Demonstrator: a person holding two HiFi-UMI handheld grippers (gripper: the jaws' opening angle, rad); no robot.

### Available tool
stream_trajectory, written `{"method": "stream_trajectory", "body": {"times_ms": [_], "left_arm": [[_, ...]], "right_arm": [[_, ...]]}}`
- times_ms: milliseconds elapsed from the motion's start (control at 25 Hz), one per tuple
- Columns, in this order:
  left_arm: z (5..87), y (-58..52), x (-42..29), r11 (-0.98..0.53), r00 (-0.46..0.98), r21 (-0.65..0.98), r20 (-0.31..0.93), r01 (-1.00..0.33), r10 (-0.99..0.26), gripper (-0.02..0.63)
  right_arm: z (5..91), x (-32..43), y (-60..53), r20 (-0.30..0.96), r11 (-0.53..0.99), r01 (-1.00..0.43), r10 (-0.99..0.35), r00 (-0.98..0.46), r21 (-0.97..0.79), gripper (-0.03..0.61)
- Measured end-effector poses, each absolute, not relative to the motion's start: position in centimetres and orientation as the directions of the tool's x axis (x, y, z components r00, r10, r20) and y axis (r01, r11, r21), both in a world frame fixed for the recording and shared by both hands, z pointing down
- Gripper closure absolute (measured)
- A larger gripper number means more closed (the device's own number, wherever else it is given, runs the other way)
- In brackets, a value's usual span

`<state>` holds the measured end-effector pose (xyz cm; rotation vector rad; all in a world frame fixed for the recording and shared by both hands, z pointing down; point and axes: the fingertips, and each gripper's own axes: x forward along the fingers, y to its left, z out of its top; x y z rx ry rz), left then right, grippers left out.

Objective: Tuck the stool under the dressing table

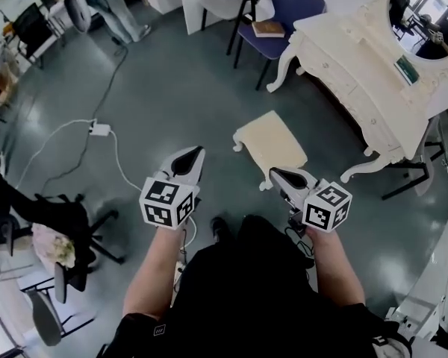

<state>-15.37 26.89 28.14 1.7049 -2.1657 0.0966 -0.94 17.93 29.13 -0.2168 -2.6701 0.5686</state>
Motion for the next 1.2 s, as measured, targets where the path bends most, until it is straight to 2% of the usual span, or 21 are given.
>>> {"method": "stream_trajectory", "body": {"times_ms": [200, 440, 800, 1200], "left_arm": [[29.0, 23.3, -16.9, 0.221, -0.139, 0.196, 0.362, -0.955, -0.922, 0.594], [27.9, 16.9, -17.8, 0.132, -0.066, 0.137, 0.406, -0.982, -0.912, 0.594], [29.8, 9.7, -16.9, -0.007, 0.072, 0.139, 0.467, -0.99, -0.881, 0.594], [35.4, 4.5, -20.1, -0.205, 0.3, 0.233, 0.525, -0.951, -0.796, 0.594]], "right_arm": [[30.6, -1.0, 14.1, 0.366, 0.895, -0.027, 0.154, -0.918, -0.445, 0.572], [30.4, -2.6, 7.8, 0.308, 0.877, -0.077, 0.084, -0.948, -0.475, 0.572], [33.2, -3.1, 3.7, 0.322, 0.847, -0.131, 0.05, -0.945, -0.515, 0.572], [37.0, -3.3, 1.1, 0.436, 0.753, -0.398, -0.164, -0.885, -0.524, 0.572]]}}
